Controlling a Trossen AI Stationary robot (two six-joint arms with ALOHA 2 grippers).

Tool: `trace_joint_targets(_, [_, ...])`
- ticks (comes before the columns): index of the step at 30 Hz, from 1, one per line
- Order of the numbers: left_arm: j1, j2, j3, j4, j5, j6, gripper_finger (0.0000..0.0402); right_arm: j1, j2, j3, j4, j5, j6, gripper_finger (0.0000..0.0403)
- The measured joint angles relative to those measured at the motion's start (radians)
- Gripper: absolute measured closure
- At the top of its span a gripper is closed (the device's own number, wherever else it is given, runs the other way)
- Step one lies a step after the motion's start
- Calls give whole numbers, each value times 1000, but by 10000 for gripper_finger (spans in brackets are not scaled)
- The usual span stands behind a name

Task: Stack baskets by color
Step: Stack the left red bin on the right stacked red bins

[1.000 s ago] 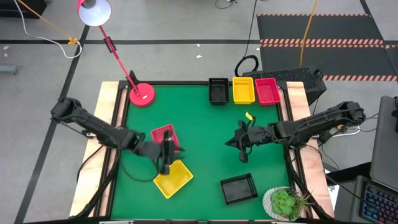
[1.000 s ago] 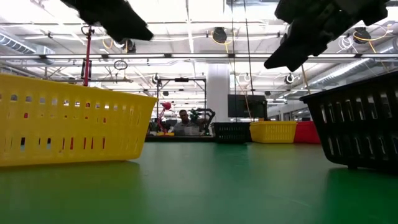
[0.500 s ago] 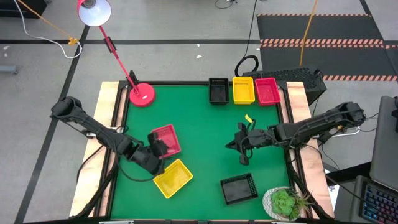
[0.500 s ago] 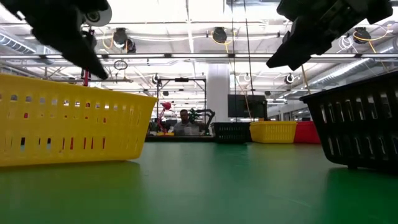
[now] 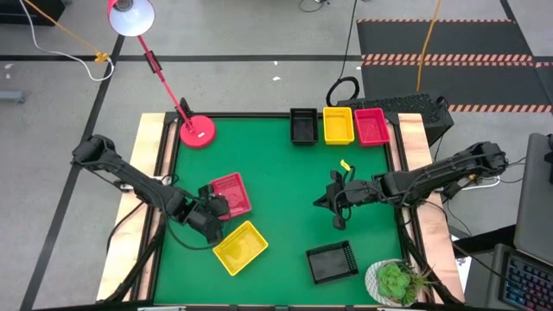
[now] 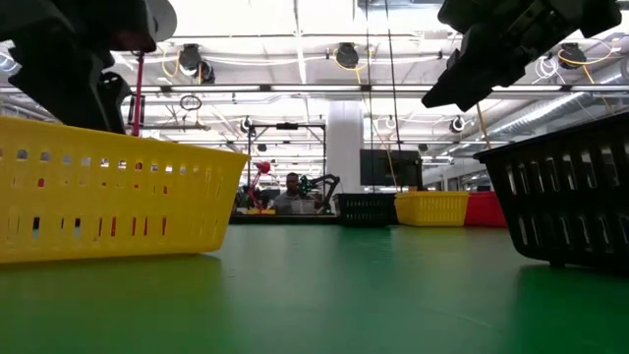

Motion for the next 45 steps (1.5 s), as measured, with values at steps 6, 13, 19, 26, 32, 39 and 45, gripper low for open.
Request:
trace_joint_targets(6, [0,41,0,2,0,27,224,0,0,0,-3,0,0,403])
trace_joint_targets(13, [1,83,0,4,23,61,251,0,0,0,-4,0,0,403])
trace_joint_targets(19, [10,89,0,21,29,88,284,0,0,0,-4,0,0,403])
trace_joint_targets(26, [40,97,0,33,30,127,354,0,0,0,-3,0,3,403])
trace_joint_targets(32, [64,100,0,36,28,125,382,0,0,0,-1,-1,3,403])
trace_joint_targets(39, [80,100,0,35,18,144,304,0,0,0,-1,0,3,403])
trace_joint_targets(45, [99,100,-25,57,18,151,261,0,0,0,0,-1,3,403])
